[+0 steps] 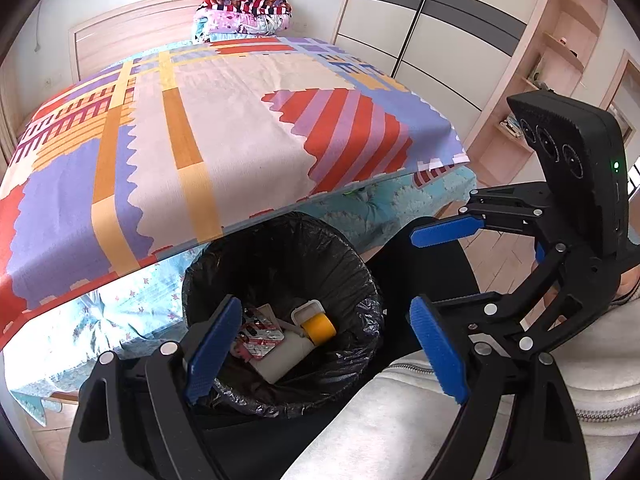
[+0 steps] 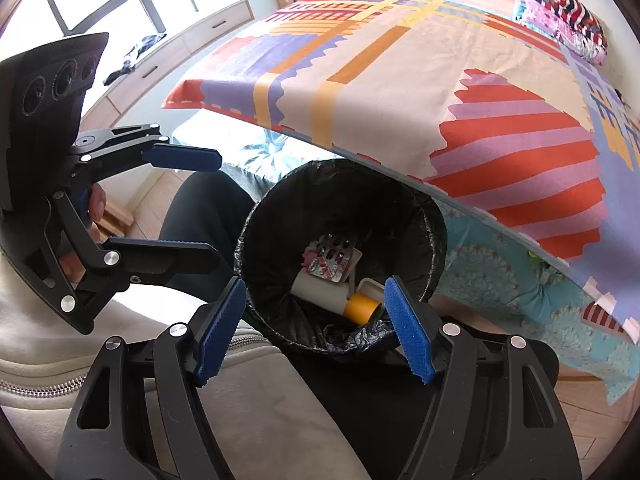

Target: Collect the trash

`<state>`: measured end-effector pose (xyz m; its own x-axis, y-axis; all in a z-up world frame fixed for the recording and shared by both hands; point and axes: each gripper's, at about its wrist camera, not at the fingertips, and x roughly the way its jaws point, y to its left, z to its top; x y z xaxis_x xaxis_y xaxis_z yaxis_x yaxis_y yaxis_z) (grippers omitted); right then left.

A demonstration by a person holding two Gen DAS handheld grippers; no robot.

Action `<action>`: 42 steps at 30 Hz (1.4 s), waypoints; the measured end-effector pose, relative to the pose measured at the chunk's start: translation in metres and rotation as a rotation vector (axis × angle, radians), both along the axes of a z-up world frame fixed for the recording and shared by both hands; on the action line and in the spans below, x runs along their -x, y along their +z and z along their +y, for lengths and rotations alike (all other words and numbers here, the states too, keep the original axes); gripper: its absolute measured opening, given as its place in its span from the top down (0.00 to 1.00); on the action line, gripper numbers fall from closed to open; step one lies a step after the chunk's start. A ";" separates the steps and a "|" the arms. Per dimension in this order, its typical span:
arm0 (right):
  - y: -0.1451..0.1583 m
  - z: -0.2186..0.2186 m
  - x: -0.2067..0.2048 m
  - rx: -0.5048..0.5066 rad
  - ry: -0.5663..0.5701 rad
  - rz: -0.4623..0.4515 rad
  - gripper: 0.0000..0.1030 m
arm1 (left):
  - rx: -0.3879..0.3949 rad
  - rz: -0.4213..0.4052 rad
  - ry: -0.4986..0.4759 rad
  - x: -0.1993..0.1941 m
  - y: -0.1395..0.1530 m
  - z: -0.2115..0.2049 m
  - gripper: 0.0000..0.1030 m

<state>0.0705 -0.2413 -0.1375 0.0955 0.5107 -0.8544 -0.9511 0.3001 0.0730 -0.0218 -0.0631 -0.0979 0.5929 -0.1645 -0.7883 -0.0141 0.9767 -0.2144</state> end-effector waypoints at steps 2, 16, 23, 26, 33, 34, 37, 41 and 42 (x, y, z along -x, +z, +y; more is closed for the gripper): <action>0.000 0.000 0.000 0.000 -0.001 0.000 0.31 | 0.000 -0.001 -0.002 0.000 0.000 -0.001 0.19; 0.000 0.000 0.000 -0.002 0.005 0.002 0.31 | 0.002 -0.002 -0.005 -0.001 -0.001 0.000 0.19; 0.001 0.000 -0.001 -0.007 0.000 0.003 0.31 | 0.004 -0.003 -0.006 -0.001 0.000 -0.001 0.19; 0.001 0.000 0.000 -0.009 0.000 0.002 0.31 | 0.003 -0.002 -0.003 -0.001 0.000 -0.001 0.19; 0.001 0.001 0.000 -0.010 0.003 0.001 0.31 | -0.004 -0.002 -0.001 -0.001 0.000 0.000 0.19; 0.001 0.000 0.000 -0.008 0.002 0.002 0.31 | -0.004 -0.002 0.001 -0.001 0.000 0.000 0.19; 0.001 0.001 0.000 -0.007 0.000 0.002 0.31 | -0.004 -0.003 0.004 -0.001 0.000 0.001 0.19; 0.001 0.001 0.000 -0.008 0.000 0.000 0.31 | -0.006 -0.001 0.005 -0.001 0.000 0.001 0.19; 0.001 0.001 0.000 -0.008 0.000 0.000 0.31 | -0.008 0.000 0.006 -0.001 0.000 0.001 0.19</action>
